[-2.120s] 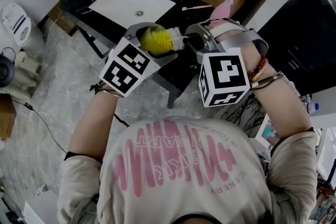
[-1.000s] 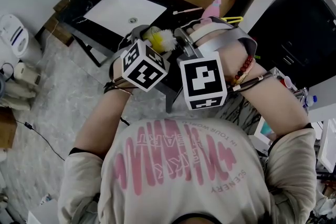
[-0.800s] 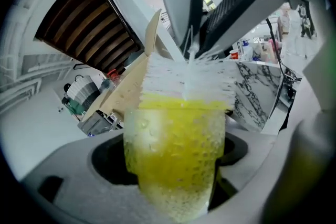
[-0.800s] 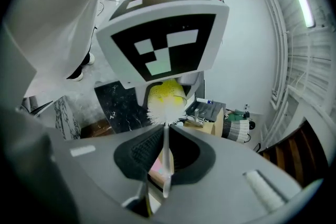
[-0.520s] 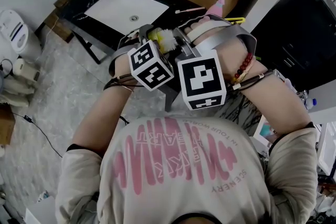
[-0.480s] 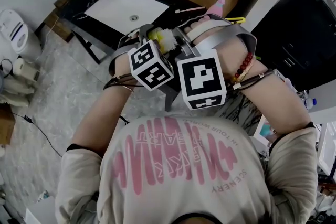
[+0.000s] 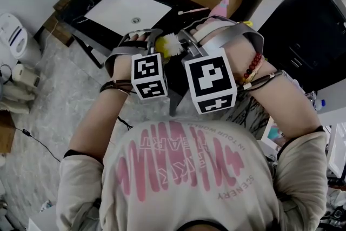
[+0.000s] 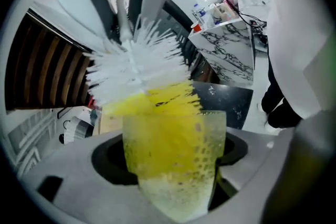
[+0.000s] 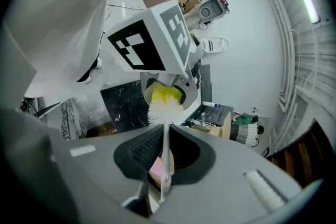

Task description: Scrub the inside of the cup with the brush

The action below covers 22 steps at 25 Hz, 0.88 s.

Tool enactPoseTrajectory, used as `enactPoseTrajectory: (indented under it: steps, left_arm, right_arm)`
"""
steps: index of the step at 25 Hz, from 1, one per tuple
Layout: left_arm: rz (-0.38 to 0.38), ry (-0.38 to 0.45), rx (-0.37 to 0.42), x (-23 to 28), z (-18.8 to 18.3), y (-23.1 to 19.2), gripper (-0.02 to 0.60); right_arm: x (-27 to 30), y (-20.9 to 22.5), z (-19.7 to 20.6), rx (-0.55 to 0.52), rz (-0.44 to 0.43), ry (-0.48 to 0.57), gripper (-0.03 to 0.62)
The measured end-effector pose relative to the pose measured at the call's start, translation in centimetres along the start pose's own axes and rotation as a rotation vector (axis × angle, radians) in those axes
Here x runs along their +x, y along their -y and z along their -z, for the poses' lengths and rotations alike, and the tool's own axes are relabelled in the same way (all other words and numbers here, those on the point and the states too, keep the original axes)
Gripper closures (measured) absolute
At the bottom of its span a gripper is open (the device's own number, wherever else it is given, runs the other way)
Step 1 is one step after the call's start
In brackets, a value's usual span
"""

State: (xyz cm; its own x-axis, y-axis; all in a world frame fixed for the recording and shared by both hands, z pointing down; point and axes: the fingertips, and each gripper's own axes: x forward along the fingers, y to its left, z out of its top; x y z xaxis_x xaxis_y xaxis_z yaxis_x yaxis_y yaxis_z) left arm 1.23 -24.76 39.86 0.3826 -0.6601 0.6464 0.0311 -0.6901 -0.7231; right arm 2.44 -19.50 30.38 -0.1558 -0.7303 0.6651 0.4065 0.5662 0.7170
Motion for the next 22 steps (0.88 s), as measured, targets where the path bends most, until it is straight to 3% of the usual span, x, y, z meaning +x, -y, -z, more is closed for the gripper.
enactPoseTrajectory:
  steps: [5, 15, 22]
  left_arm:
    - [0.005, 0.063, 0.063, -0.8, -0.4, 0.2, 0.179]
    - [0.014, 0.233, 0.026, -3.1, -1.1, 0.4, 0.181]
    - [0.06, 0.331, -0.022, -4.7, -1.5, 0.9, 0.181]
  right_arm:
    - [-0.1, 0.1, 0.3, 0.027, -0.004, 0.024, 0.545]
    - [0.0, 0.1, 0.6, 0.052, 0.007, 0.104, 0.545]
    - [0.5, -0.2, 1.0, 0.067, 0.011, 0.12, 0.545]
